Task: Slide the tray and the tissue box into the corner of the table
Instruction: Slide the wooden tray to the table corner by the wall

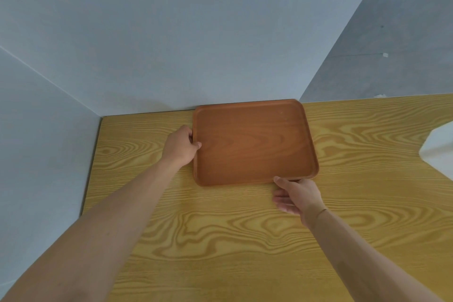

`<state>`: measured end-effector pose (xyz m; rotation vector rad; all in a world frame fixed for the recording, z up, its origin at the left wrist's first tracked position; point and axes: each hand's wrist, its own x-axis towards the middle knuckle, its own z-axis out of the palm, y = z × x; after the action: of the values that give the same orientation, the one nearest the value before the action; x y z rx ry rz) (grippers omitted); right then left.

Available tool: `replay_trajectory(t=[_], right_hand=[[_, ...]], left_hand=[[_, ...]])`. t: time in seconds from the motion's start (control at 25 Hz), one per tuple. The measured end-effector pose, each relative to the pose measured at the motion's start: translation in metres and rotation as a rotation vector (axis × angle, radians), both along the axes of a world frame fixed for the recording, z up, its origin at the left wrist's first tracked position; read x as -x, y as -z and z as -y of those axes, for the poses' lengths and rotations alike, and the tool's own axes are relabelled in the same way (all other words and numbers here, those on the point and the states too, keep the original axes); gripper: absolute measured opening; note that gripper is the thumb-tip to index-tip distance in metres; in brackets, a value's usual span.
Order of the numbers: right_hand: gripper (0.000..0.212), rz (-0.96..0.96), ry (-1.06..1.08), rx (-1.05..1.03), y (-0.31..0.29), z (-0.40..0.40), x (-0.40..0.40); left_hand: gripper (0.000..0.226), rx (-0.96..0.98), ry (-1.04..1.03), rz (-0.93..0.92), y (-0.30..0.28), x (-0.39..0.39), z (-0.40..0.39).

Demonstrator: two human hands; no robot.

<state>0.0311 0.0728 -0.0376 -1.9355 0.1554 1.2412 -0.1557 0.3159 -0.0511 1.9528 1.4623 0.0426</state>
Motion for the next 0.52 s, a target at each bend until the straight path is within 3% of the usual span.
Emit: replay_trajectory(t=[0.52], right_hand=[[0.021,0.027,-0.007,0.048,0.004,0.003,-0.012]], left_hand=[[0.035,-0.103,0.000,-0.046,-0.005,-0.011,0.015]])
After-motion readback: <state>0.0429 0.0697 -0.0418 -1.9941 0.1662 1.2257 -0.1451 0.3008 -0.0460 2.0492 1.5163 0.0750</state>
